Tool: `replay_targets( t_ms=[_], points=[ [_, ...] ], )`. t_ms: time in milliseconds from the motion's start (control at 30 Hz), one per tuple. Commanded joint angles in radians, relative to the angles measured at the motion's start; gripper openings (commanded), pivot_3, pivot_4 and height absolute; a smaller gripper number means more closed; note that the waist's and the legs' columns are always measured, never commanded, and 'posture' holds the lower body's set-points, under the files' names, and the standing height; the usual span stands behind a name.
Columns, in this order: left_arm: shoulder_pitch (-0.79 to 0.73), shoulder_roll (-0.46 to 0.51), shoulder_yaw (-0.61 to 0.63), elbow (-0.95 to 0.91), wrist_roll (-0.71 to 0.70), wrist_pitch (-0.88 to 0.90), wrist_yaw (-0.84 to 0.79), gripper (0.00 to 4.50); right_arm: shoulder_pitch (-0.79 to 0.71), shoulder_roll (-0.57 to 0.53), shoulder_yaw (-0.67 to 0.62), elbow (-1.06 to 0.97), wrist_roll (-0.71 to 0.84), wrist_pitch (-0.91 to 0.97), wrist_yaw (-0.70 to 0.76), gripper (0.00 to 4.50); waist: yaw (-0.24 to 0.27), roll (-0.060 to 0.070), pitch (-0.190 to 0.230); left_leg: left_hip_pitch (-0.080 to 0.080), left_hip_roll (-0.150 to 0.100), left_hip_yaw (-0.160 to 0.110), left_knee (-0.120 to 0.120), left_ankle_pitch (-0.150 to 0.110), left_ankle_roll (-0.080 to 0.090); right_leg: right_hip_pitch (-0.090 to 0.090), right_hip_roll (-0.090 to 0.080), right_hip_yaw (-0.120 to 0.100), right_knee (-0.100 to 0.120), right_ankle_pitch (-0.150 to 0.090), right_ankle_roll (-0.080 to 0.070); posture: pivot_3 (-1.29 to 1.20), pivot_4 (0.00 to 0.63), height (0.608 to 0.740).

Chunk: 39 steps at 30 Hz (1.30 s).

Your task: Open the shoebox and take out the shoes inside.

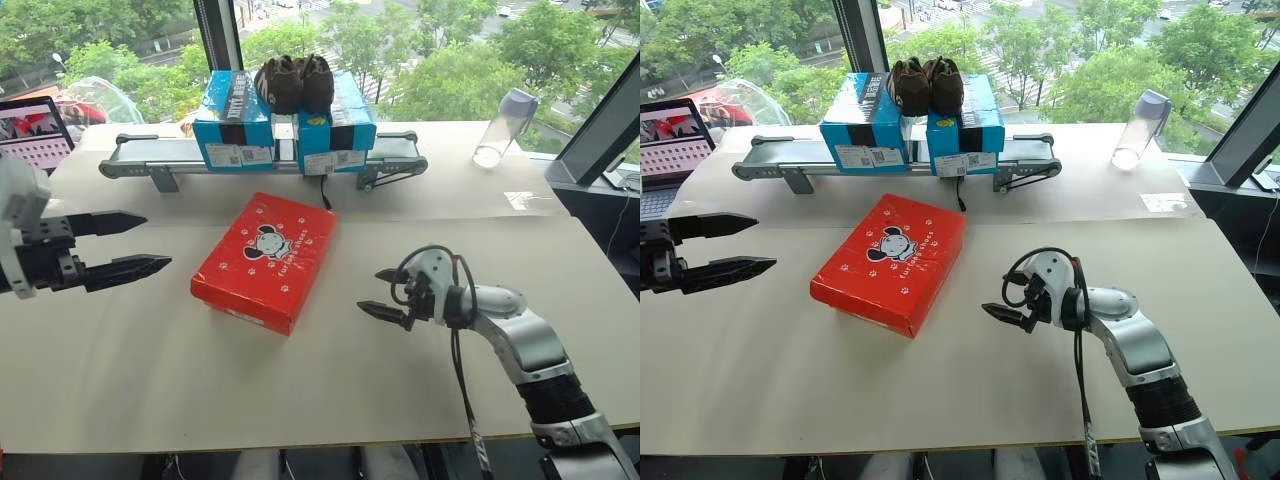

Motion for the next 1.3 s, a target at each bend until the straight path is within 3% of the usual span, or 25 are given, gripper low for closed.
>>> replay_targets(
  t_ms=[33, 367, 400, 533, 733, 1033, 1300],
  points=[
    [0.002, 0.045, 0.087, -0.065, -0.049, 0.08, -0.036, 4.5, -0.066, 0.01, 0.033, 0.041, -0.032, -0.062, 0.055, 3.67, -0.003, 0.0, 0.001, 0.0, 0.0, 0.0, 0.0, 0.0, 0.0, 0.0, 0.0, 0.0, 0.0, 0.0, 0.0, 0.0, 0.15, 0.74],
    [0.134, 0.038, 0.203, -0.136, 0.031, 0.131, -0.12, 4.5, -0.25, 0.181, 0.148, 0.344, -0.144, -0.241, 0.13, 0.22, -0.011, 0.001, 0.002, 0.0, 0.003, 0.0, -0.001, 0.0, 0.0, -0.001, 0.004, 0.001, 0.0, 0.001, -0.002, 0.0, 0.15, 0.74],
    [0.179, 0.038, 0.209, -0.148, 0.071, 0.119, -0.143, 4.5, -0.262, 0.196, 0.149, 0.366, -0.151, -0.25, 0.123, 0.05, -0.011, 0.001, 0.002, 0.0, 0.004, 0.0, -0.001, 0.0, 0.0, -0.001, 0.004, 0.001, 0.0, 0.001, -0.002, 0.0, 0.15, 0.74],
    [0.279, 0.02, 0.25, -0.172, 0.125, 0.117, -0.178, 4.5, -0.293, 0.241, 0.137, 0.399, -0.161, -0.272, 0.111, 0.05, -0.01, 0.002, 0.002, 0.0, 0.007, 0.001, -0.001, 0.0, -0.001, -0.001, 0.008, 0.002, 0.0, 0.003, -0.005, 0.0, 0.15, 0.74],
    [0.357, -0.01, 0.304, -0.194, 0.159, 0.13, -0.212, 4.5, -0.375, 0.277, 0.081, 0.304, -0.088, -0.151, 0.127, 0.05, -0.01, 0.003, 0.003, 0.001, 0.016, 0.001, -0.001, 0.001, -0.002, -0.003, 0.016, 0.001, 0.001, 0.006, -0.011, 0.0, 0.15, 0.74],
    [0.488, -0.053, 0.406, -0.282, 0.151, 0.214, -0.271, 4.5, -0.614, 0.355, -0.027, 0.263, 0.053, 0.021, 0.11, 0.05, -0.015, 0.003, 0.003, 0.001, 0.02, 0.002, -0.003, 0.001, -0.002, -0.007, 0.021, 0.002, 0.002, 0.007, -0.015, 0.0, 0.15, 0.74],
    [0.525, -0.1, 0.511, -0.4, 0.069, 0.305, -0.251, 4.5, -0.984, 0.622, -0.068, 0.71, 0.003, -0.205, -0.002, 0.05, -0.03, 0.004, 0.004, -0.001, 0.033, 0.007, -0.005, 0.001, -0.003, -0.017, 0.033, 0.004, 0.005, 0.014, -0.032, 0.0, 0.15, 0.74]
  ],
)
